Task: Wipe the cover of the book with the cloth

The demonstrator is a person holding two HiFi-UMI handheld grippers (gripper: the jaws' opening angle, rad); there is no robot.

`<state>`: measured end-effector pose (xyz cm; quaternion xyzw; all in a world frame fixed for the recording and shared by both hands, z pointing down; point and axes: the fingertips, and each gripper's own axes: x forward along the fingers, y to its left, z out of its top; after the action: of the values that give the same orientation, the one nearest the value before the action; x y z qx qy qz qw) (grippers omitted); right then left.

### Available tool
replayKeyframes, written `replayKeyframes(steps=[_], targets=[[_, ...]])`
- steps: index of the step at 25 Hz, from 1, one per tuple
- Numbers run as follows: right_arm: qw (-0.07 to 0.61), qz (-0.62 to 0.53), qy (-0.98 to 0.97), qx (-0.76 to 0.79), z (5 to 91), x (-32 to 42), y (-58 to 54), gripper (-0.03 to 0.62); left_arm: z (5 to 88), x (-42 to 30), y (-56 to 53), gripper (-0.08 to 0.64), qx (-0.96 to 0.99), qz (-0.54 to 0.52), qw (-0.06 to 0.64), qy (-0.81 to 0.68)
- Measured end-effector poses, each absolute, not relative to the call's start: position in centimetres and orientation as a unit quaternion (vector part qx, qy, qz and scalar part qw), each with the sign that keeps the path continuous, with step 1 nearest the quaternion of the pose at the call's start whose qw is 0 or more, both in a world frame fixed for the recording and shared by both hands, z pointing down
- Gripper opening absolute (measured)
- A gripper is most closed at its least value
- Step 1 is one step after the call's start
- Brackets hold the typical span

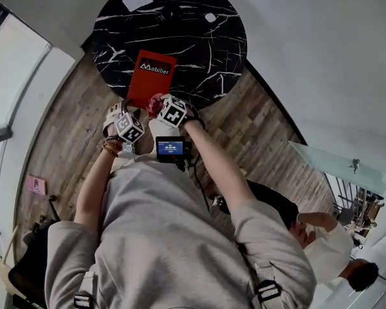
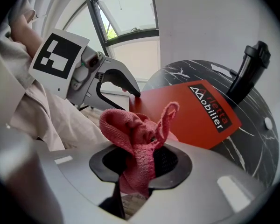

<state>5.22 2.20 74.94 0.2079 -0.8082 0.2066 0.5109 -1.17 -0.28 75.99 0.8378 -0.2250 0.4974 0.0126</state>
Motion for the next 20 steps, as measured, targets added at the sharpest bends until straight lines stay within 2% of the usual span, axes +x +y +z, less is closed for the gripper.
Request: replayKeyframes(steps=[8,13,20], targets=[[0.495,0.261,-0.808,0.187,74.4,4.1,4.2,0.144,76.1,-1.2,0.0,0.222,0.839,0.498,-0.003,-0.219],[0.521,0.27,-0.804,0.098,73.6,4.4,6.3,0.147,75.8,-1.0,0.1,0.232,0.84,0.5,0.004,-0.209],[0.459,0.227,-0.835,0.201,70.5,7.9,-5.0,0.147,75.8,-1.1,0.1,0.236,0.839,0.501,0.012,-0.212]])
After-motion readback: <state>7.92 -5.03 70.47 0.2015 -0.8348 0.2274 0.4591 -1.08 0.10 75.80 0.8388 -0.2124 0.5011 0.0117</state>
